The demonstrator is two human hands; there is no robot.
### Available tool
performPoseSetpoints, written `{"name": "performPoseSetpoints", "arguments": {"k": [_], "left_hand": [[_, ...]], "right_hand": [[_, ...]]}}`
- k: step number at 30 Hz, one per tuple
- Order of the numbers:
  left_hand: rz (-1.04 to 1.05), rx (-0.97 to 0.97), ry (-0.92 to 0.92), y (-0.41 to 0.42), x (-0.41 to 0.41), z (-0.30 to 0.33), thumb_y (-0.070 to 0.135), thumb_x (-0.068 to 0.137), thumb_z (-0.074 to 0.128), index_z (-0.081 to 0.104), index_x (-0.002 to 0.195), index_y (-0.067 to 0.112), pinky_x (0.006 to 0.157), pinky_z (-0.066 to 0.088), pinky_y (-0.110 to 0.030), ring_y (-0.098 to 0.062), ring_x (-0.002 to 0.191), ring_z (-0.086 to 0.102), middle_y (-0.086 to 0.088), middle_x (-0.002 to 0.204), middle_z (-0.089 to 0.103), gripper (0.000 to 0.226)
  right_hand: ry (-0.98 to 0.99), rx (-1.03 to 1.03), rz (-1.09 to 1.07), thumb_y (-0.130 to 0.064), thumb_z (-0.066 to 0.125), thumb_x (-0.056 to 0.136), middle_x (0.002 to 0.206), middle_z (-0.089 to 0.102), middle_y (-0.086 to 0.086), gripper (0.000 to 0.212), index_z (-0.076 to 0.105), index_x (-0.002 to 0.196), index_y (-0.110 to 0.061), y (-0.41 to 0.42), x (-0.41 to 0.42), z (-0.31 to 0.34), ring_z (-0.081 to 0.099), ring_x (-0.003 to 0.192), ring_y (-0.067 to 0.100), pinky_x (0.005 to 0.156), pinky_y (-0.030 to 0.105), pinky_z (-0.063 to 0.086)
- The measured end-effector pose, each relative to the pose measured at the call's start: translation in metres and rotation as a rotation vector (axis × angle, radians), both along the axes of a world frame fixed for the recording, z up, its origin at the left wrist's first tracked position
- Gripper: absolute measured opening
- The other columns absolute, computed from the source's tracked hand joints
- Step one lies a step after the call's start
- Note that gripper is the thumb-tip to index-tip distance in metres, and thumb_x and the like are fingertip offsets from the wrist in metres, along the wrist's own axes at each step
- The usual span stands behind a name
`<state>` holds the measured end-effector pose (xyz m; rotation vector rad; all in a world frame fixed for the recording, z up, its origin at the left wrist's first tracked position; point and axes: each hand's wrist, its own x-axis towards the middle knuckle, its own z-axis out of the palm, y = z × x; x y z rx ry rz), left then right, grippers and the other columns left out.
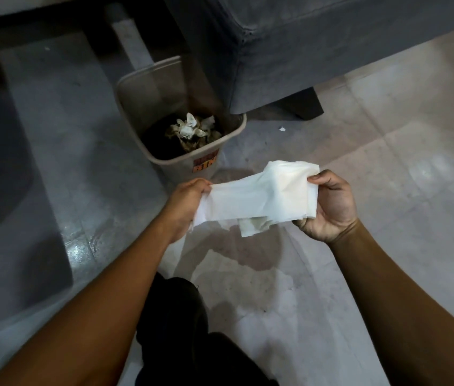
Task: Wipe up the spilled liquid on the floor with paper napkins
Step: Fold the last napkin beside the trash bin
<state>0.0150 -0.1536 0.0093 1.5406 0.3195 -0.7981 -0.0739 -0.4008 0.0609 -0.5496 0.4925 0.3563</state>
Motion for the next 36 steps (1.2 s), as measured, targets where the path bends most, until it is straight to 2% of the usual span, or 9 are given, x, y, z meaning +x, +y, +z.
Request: {"name": "performPoseSetpoints", "arguments": {"k": [5, 8, 11, 17, 20, 24, 29, 33, 36], "left_hand": [[0.008, 0.202, -0.215, 0.000, -0.032, -0.023, 0.037, 0.088, 0.060, 0.057, 0.122, 0.056, 0.103, 0.051, -0.041, -0.024, 0.124, 0.057, -0.002, 0.136, 0.049, 0.038], [0.055, 0.366, -0.170, -0.006, -0.057, -0.027, 0.047, 0.090, 0.052, 0.041, 0.149, 0.041, 0.115, 0.040, -0.051, -0.032, 0.141, 0.043, -0.010, 0.153, 0.038, 0.060], [0.147, 0.255, -0.057, -0.017, -0.071, -0.007, 0.066, 0.078, 0.037, 0.056, 0.136, 0.034, 0.106, 0.050, -0.053, -0.028, 0.125, 0.059, -0.006, 0.141, 0.057, 0.069], [0.164, -0.799, 0.438, -0.023, -0.069, 0.015, 0.044, 0.099, 0.055, 0.049, 0.150, 0.010, 0.105, 0.051, -0.053, -0.031, 0.128, 0.058, -0.017, 0.146, 0.057, 0.062], [0.159, -0.901, 0.444, -0.021, -0.061, -0.002, 0.013, 0.088, 0.072, 0.044, 0.150, 0.003, 0.105, 0.049, -0.060, -0.038, 0.131, 0.056, -0.022, 0.147, 0.054, 0.069], [0.168, -0.663, 0.332, -0.021, -0.044, -0.027, -0.006, 0.082, 0.069, 0.051, 0.148, 0.015, 0.100, 0.053, -0.057, -0.037, 0.128, 0.060, -0.017, 0.144, 0.059, 0.071], [0.089, -0.339, 0.269, -0.027, -0.035, -0.046, -0.015, 0.089, 0.062, 0.059, 0.140, 0.025, 0.093, 0.058, -0.054, -0.032, 0.120, 0.064, -0.005, 0.127, 0.070, 0.064], [-0.133, 0.182, 0.055, -0.022, -0.016, -0.077, 0.016, 0.092, 0.074, 0.023, 0.161, 0.036, 0.106, 0.051, -0.045, -0.023, 0.124, 0.060, 0.005, 0.137, 0.060, 0.088], [-0.117, 0.516, -0.085, -0.004, -0.015, -0.093, 0.030, 0.090, 0.067, 0.036, 0.157, 0.026, 0.105, 0.050, -0.038, -0.026, 0.122, 0.064, -0.003, 0.129, 0.069, 0.074]], "right_hand": [[0.026, 0.077, -0.051, -0.010, 0.080, 0.055, 0.105, 0.073, 0.015, 0.072, 0.064, 0.125, -0.004, 0.020, -0.007, -0.012, 0.074, 0.090, 0.032, 0.060, 0.038, 0.063], [0.035, 0.079, -0.049, -0.011, 0.081, 0.053, 0.104, 0.073, 0.014, 0.076, 0.062, 0.127, -0.006, 0.027, -0.010, -0.014, 0.074, 0.089, 0.031, 0.062, 0.037, 0.063], [0.020, 0.108, -0.046, -0.010, 0.080, 0.054, 0.102, 0.073, 0.015, 0.070, 0.066, 0.122, -0.004, 0.033, -0.011, -0.011, 0.074, 0.089, 0.033, 0.061, 0.039, 0.062], [-0.010, 0.153, -0.038, -0.012, 0.075, 0.062, 0.108, 0.072, 0.017, 0.062, 0.067, 0.123, -0.003, 0.040, -0.006, -0.004, 0.073, 0.098, 0.035, 0.075, 0.044, 0.063], [0.055, 0.076, -0.062, -0.013, 0.067, 0.070, 0.114, 0.071, 0.015, 0.062, 0.061, 0.132, -0.008, 0.031, -0.006, -0.008, 0.071, 0.101, 0.033, 0.076, 0.043, 0.062], [0.230, -0.323, -0.004, -0.015, 0.047, 0.093, 0.111, 0.072, 0.011, 0.047, 0.059, 0.138, -0.012, 0.012, -0.013, -0.028, 0.072, 0.089, 0.026, 0.064, 0.034, 0.059], [0.363, -0.534, -0.015, -0.010, 0.060, 0.093, 0.126, 0.070, 0.018, 0.040, 0.063, 0.133, -0.013, -0.003, -0.041, -0.081, 0.071, 0.100, 0.033, 0.073, 0.042, 0.061], [0.478, -0.722, -0.083, -0.002, 0.065, 0.093, 0.119, 0.073, 0.017, 0.034, 0.065, 0.126, -0.010, -0.004, -0.070, -0.120, 0.072, 0.103, 0.038, 0.084, 0.054, 0.060], [0.709, -1.015, 0.162, -0.013, 0.072, 0.090, 0.110, 0.070, 0.017, 0.037, 0.059, 0.123, -0.005, 0.010, -0.090, -0.151, 0.068, 0.090, 0.032, 0.072, 0.038, 0.054]]}}
